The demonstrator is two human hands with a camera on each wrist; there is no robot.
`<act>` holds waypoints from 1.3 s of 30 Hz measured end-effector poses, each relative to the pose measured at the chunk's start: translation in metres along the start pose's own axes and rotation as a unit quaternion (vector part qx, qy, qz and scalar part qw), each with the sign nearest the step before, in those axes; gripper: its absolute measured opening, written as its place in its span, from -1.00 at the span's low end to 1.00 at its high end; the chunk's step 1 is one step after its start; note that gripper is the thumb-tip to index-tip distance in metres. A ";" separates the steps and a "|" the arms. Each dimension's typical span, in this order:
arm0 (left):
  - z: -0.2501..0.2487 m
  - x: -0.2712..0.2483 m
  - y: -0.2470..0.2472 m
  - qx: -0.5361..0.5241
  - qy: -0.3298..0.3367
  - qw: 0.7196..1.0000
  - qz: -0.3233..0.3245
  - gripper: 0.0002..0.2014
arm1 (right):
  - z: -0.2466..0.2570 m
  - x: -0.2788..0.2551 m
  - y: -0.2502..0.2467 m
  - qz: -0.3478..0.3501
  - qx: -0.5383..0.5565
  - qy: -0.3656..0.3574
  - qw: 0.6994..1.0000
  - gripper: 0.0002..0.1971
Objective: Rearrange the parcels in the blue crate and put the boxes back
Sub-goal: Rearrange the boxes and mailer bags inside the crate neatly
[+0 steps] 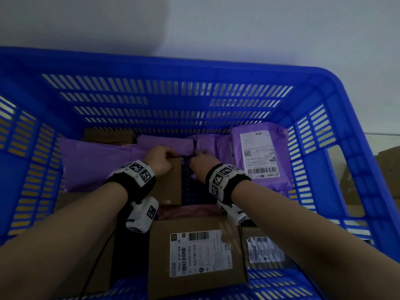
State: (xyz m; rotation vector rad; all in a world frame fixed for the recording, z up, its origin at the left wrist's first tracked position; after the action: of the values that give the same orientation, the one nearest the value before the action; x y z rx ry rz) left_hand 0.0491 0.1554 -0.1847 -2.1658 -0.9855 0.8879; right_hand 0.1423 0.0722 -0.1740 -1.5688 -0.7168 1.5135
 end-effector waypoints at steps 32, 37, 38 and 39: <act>-0.043 -0.065 0.024 -0.262 -0.252 0.906 0.217 -0.45 | -0.079 -0.079 -0.038 -0.091 0.740 0.213 0.631 -0.72; -0.050 -0.070 0.032 -0.341 -0.285 0.859 0.254 -0.29 | -0.083 -0.086 -0.033 -0.064 0.777 0.230 0.582 -0.78; -0.053 -0.070 0.033 -0.351 -0.289 0.852 0.258 -0.28 | -0.084 -0.088 -0.032 -0.065 0.781 0.235 0.575 -0.77; -0.054 -0.070 0.034 -0.358 -0.291 0.848 0.261 -0.28 | -0.086 -0.089 -0.031 -0.066 0.785 0.238 0.568 -0.75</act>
State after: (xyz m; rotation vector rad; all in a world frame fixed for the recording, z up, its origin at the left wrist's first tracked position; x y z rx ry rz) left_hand 0.0694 0.0675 -0.1544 -2.9634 -1.1433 1.7308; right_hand 0.2212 -0.0026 -0.1063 -0.3322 0.7785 0.8267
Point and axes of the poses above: each hand's wrist, its own x-axis towards the middle knuckle, its own y-axis out of the palm, z = x × y, the point moved 7 cm from there along x, towards the middle knuckle, and after that the axes turned 10 degrees about -z, right-handed, at the moved point
